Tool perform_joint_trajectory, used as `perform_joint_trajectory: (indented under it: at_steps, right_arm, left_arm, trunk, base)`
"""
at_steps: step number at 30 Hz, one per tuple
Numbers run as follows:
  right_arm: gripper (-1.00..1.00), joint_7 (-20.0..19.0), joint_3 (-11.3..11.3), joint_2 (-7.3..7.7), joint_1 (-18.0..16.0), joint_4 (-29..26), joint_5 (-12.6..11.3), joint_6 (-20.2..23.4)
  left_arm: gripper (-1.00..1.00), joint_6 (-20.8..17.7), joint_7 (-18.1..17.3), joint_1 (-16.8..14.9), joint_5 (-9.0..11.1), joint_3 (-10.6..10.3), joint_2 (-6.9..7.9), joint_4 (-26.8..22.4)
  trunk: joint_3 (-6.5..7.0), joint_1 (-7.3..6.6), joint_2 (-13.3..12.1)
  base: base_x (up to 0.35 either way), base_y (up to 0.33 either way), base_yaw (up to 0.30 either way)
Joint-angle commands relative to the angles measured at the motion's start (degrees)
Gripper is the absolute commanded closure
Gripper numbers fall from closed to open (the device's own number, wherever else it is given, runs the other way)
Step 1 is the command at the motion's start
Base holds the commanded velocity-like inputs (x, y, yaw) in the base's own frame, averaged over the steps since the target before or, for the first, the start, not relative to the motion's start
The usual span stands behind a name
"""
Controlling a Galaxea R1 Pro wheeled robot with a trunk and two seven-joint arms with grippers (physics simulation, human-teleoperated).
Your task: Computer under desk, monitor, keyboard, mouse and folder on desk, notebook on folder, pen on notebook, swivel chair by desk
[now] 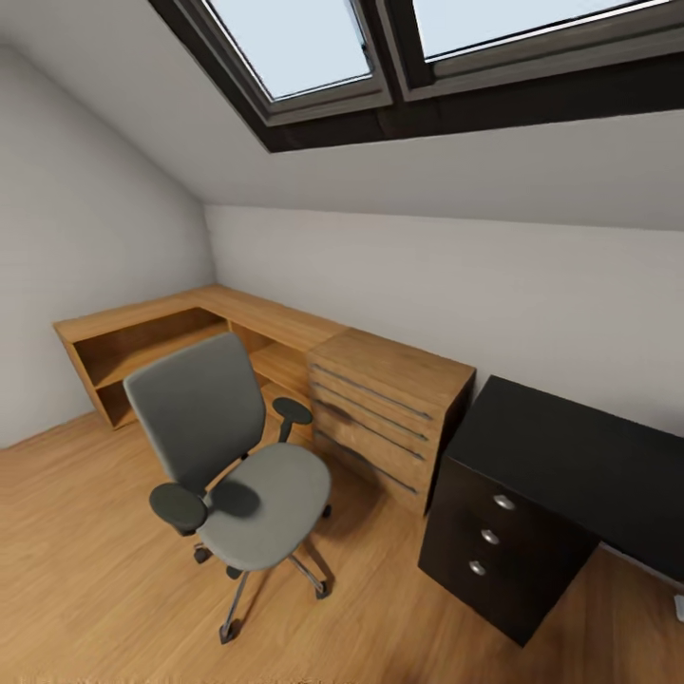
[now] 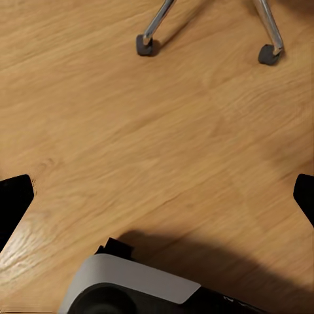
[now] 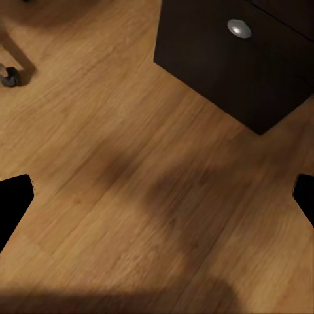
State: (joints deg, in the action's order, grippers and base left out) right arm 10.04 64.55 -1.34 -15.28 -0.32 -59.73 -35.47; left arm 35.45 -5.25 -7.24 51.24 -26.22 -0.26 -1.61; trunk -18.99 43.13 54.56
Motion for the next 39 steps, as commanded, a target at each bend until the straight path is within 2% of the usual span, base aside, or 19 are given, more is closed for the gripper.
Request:
perform_joint_trajectory:
  at_steps: [1,9,14,20,29,39]
  right_arm:
    - [-1.00,0.5,0.5,0.00,0.0,0.0,0.0,0.0]
    - [-1.00,0.5,0.6,-0.06,0.0,0.0,0.0,-0.2]
    - [-1.00,0.5,0.7,-0.07,0.0,0.0,0.0,-2.2]
    - [-1.00,0.5,0.8,-0.07,0.0,0.0,0.0,-4.0]
    - [-1.00,0.5,0.9,-0.07,0.0,0.1,0.0,-4.3]
    - [-1.00,0.5,0.9,-0.07,0.0,0.1,0.0,-4.3]
  left_arm:
    - [-1.00,0.2,-0.5,-0.1,0.6,-0.1,-0.01,0.1]
    - [-1.00,0.4,-0.6,-0.1,0.5,-0.1,-0.06,0.1]
    - [-1.00,0.3,-0.6,-0.1,0.4,-0.1,-0.08,0.1]
    - [-1.00,0.3,-0.6,-0.1,0.5,-0.1,-0.09,0.1]
    - [-1.00,0.3,-0.5,-0.1,0.6,0.0,-0.09,0.1]
    - [-1.00,0.2,-0.5,-0.1,0.6,0.0,-0.09,0.1]
  trunk:
    - [-0.13,0.00,0.0]
    - [-0.31,0.00,0.0]
    - [-0.13,0.00,0.0]
    - [0.25,0.00,0.0]
    - [0.95,0.00,0.0]
    - [1.83,0.00,0.0]
  base:
    - [0.000,0.000,0.192]
    - [0.000,0.000,0.196]
    - [0.000,0.000,0.197]
    - [0.000,0.000,0.187]
    - [0.000,0.000,0.158]
    - [0.000,0.000,0.056]
